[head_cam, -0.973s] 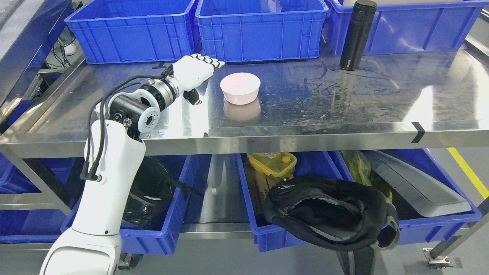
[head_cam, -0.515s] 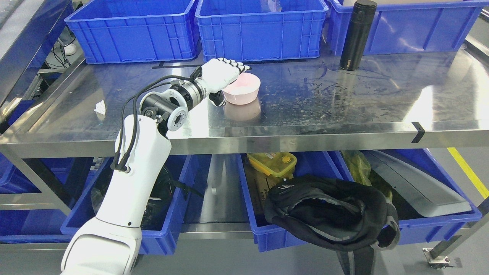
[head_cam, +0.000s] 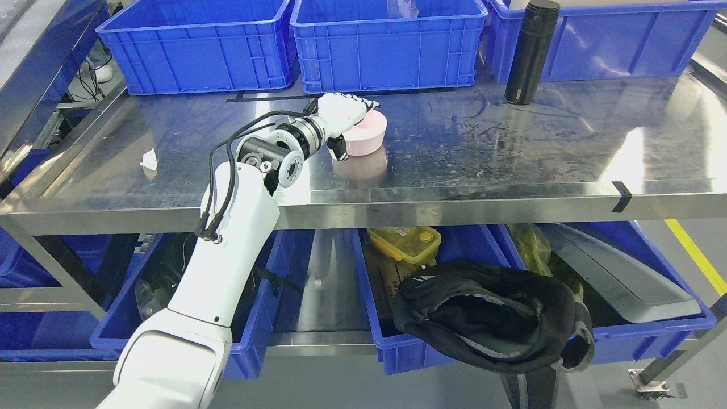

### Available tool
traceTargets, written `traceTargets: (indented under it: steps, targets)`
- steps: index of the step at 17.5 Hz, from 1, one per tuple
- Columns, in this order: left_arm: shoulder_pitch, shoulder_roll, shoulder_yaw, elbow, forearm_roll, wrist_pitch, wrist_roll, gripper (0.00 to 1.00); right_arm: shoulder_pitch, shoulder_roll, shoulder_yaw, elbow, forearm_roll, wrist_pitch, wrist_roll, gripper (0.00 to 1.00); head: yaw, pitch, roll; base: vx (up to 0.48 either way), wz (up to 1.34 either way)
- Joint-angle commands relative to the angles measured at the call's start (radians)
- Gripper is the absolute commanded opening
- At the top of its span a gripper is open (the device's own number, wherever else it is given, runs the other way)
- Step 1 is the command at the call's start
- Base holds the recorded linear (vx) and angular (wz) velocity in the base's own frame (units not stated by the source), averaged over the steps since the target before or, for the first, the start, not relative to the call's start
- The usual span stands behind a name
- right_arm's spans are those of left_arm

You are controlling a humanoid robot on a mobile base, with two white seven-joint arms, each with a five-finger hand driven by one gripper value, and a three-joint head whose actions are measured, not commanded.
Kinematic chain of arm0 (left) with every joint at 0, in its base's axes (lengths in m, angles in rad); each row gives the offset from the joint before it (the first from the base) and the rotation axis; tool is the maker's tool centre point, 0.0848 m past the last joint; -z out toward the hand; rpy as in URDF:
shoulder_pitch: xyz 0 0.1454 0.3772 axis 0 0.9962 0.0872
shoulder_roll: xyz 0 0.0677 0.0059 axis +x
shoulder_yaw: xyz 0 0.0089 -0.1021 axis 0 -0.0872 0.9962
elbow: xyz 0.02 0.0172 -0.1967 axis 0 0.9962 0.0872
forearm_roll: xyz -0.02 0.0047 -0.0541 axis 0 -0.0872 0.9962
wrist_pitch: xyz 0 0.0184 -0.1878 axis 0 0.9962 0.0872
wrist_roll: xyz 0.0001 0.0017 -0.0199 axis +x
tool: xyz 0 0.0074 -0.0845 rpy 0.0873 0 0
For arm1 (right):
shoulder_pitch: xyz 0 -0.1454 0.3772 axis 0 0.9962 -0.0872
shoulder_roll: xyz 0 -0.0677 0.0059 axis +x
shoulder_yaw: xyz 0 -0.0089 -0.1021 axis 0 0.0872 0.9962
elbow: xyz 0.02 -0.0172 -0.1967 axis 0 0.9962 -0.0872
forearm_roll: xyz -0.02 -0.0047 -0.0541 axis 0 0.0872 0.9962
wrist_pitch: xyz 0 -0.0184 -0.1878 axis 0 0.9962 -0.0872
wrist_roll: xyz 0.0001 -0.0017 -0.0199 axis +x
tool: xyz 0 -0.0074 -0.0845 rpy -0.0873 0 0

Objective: Stack pink IKEA bowl on shelf middle layer
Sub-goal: 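Close the left hand fingers around the pink bowl's rim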

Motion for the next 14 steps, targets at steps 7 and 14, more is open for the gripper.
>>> traceTargets:
  steps: [7,14]
  targets:
    - [-0.106,-0.035,-0.02,0.293,-0.002,0.015,0.054,0.86,0.015,-0.017,0.0,-0.017,0.0,0.0,0.0,1.0,0.0,0.0,0.0,0.0,0.0]
    - [-0.13,-0.035,-0.026,0.405,0.042,0.01,0.068,0.78,0.015,-0.017,0.0,-0.017,0.0,0.0,0.0,1.0,0.0,0.0,0.0,0.0,0.0]
